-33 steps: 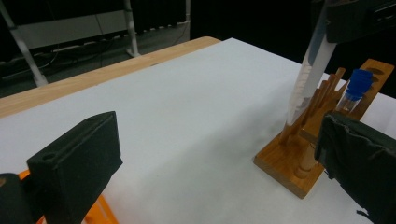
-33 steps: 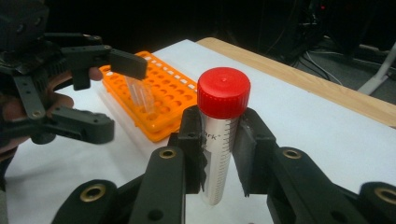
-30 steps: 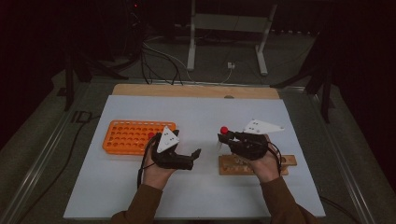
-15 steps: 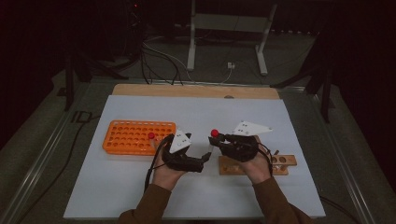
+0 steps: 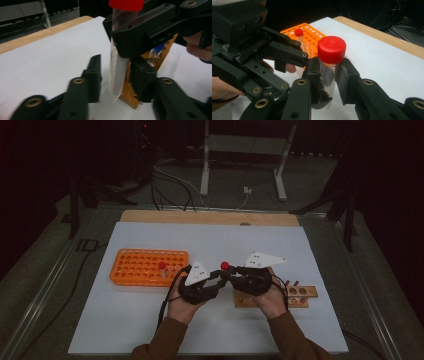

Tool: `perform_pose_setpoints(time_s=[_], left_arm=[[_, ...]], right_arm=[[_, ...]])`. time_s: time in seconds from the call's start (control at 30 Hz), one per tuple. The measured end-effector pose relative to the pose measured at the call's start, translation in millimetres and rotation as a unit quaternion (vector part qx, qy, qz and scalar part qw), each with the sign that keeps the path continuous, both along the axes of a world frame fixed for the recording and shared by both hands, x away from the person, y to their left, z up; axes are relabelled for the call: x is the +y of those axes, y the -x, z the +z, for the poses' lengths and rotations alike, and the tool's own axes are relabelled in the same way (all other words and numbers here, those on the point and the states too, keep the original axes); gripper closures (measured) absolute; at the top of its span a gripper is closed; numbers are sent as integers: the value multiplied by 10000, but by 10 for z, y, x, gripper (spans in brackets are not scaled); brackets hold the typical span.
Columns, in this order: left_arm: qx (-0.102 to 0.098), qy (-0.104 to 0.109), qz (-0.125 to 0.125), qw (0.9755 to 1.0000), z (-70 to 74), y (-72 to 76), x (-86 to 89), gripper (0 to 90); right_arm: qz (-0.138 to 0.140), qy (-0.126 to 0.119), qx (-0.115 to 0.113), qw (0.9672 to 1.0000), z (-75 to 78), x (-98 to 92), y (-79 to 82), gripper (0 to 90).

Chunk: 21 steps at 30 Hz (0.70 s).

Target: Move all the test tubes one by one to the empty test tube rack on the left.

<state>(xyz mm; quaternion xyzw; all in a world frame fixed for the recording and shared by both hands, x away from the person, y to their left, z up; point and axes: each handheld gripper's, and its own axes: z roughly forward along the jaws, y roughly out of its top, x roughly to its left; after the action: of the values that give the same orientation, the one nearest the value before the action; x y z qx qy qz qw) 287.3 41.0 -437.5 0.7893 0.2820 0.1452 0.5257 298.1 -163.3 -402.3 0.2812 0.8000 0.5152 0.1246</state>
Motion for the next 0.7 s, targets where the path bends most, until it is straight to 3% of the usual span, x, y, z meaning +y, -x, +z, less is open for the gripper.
perform_pose_setpoints(time_s=[0.07,0.23,0.43,0.63,0.7], left_arm=[[-2,36,-46,10000,1,3,0,731],[-24,-38,-35,10000,-2,8,-3,752],[-18,-72,90,9999,-3,-12,40,754],[-24,-22,258,9997,10,-27,140,754],[-46,-13,313,9995,19,-29,185,753]], right_arm=[[13,6,9,10000,-5,5,3,743],[23,7,1,10000,-15,0,2,710],[-15,-170,-20,9999,16,-54,13,373],[-350,-116,-116,9993,27,-118,21,150],[-445,-130,-124,9988,21,-156,18,125]])
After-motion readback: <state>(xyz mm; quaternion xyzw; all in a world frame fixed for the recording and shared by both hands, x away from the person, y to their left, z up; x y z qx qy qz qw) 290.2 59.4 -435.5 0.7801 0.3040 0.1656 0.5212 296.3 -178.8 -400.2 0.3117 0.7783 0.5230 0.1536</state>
